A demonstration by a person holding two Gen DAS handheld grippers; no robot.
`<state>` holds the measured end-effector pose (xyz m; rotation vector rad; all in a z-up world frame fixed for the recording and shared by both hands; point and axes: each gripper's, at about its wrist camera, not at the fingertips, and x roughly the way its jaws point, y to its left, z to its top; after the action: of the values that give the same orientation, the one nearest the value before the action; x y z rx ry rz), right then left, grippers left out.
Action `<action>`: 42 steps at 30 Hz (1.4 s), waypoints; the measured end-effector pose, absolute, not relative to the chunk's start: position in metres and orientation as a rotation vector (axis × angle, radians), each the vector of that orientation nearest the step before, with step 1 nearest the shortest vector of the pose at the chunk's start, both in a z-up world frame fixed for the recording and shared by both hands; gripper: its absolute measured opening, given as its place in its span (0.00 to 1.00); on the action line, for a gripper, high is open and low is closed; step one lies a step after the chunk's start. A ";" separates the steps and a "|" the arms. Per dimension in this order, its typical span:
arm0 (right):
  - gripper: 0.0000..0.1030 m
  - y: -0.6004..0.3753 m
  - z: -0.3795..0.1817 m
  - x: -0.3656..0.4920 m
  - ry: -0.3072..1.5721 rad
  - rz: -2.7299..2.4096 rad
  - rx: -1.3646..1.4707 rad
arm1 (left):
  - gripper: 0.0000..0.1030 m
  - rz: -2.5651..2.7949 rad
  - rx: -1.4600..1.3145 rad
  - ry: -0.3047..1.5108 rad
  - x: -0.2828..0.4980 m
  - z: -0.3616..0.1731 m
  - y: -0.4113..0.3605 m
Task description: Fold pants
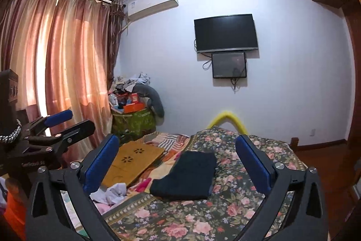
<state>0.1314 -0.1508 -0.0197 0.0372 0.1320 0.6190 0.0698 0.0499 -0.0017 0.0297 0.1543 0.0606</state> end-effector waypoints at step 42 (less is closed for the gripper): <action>1.00 -0.153 -0.029 0.125 0.184 0.564 0.034 | 1.00 0.037 -0.031 0.221 0.085 -0.020 0.063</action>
<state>0.1250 -0.1534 -0.0288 0.0339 0.1844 0.5635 0.0845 0.0632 -0.0195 -0.0312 0.2207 0.0369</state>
